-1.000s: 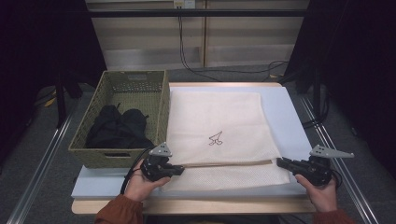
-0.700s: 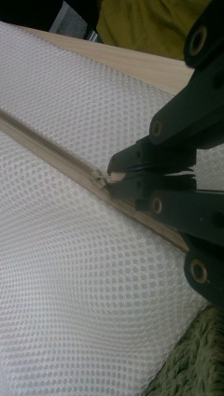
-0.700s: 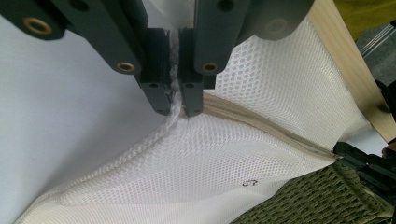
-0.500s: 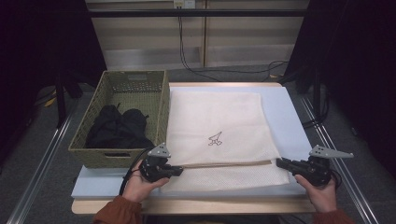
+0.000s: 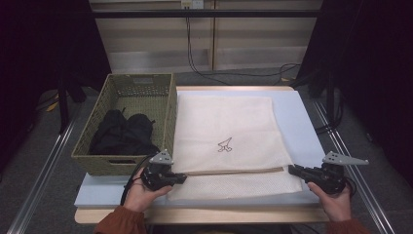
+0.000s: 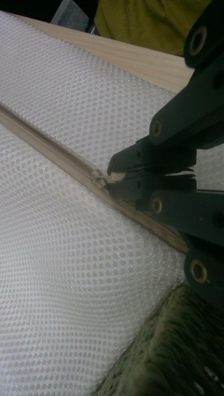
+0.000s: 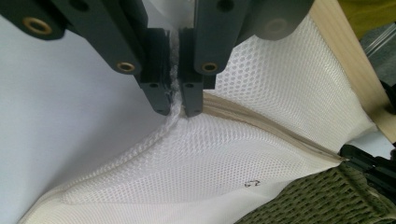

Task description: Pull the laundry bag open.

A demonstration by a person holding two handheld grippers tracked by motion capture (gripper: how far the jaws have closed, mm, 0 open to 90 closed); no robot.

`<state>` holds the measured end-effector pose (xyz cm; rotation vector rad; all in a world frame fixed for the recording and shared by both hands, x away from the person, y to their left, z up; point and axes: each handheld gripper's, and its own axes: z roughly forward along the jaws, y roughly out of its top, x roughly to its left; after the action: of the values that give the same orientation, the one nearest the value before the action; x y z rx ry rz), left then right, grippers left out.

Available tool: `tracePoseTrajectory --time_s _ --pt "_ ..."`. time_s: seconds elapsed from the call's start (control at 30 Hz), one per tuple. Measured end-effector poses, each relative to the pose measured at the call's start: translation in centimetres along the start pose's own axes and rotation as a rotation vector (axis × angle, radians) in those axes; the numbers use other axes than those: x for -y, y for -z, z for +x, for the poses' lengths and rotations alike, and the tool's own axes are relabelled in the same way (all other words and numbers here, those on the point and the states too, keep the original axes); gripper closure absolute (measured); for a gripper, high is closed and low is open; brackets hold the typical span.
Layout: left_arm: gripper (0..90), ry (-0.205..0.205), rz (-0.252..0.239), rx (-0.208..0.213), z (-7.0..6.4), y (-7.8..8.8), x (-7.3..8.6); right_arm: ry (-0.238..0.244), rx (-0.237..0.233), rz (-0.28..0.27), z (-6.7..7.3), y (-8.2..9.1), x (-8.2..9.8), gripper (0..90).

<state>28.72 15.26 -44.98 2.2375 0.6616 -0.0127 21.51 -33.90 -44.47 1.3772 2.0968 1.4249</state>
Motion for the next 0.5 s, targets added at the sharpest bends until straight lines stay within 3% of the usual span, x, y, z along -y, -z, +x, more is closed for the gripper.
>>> tracePoseTrajectory --time_s 0.23,0.5 --pt "87.1 0.021 0.007 -0.014 0.44 0.43 0.58 -0.001 -0.002 0.001 -0.08 0.0 0.02 84.9" --pt "87.1 0.015 0.007 -0.014 0.43 0.47 0.58 0.001 -0.001 -0.002 -0.05 -0.02 0.01 84.9"
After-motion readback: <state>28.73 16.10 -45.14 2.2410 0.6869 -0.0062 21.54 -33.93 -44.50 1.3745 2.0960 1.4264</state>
